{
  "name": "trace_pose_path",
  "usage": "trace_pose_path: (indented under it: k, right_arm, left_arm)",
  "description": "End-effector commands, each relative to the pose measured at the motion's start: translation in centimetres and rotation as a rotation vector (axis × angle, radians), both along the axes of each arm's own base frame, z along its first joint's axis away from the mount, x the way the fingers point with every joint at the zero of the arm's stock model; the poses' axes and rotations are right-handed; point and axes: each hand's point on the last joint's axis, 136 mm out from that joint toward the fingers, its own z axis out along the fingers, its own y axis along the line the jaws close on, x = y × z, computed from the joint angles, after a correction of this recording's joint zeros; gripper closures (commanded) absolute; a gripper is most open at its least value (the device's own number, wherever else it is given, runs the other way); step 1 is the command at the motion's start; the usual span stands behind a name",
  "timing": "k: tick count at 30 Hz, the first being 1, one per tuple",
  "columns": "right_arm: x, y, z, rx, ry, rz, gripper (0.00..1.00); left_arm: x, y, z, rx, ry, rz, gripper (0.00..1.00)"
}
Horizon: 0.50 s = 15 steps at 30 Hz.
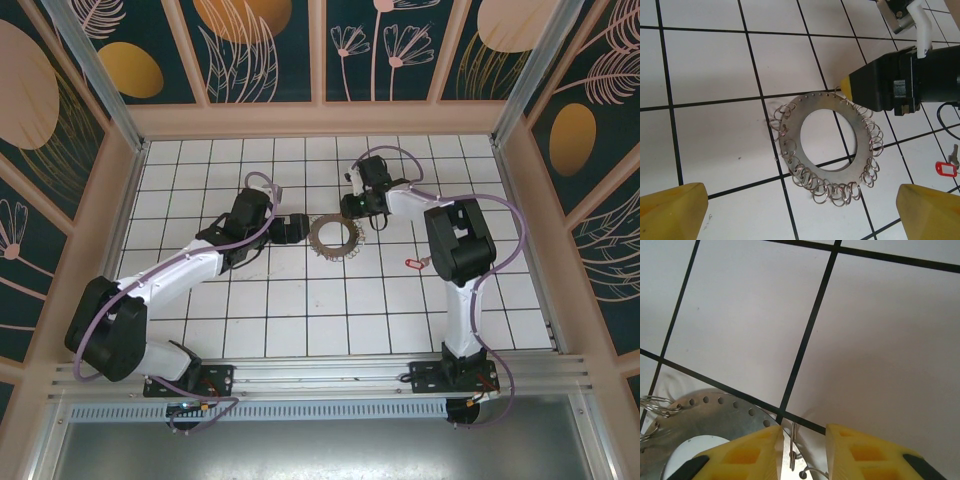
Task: Put the keys on the keyring
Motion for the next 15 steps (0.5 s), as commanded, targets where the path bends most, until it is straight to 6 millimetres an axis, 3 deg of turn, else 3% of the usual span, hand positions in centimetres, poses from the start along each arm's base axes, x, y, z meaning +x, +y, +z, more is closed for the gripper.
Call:
trace_pose_path:
  k: [1,15]
  right_arm:
    - [-0.1,0.9,0.0,-0.001,0.005,0.036,0.72]
    - [0.1,1.1,-1.0,-0.012,0.009,0.037,0.85]
  left_arm:
    - [0.0,-0.1,0.8,-0.018,-0.025,0.008,0.04]
    - [0.1,-0.2,0.4,-0.014,-0.014,0.006,0.04]
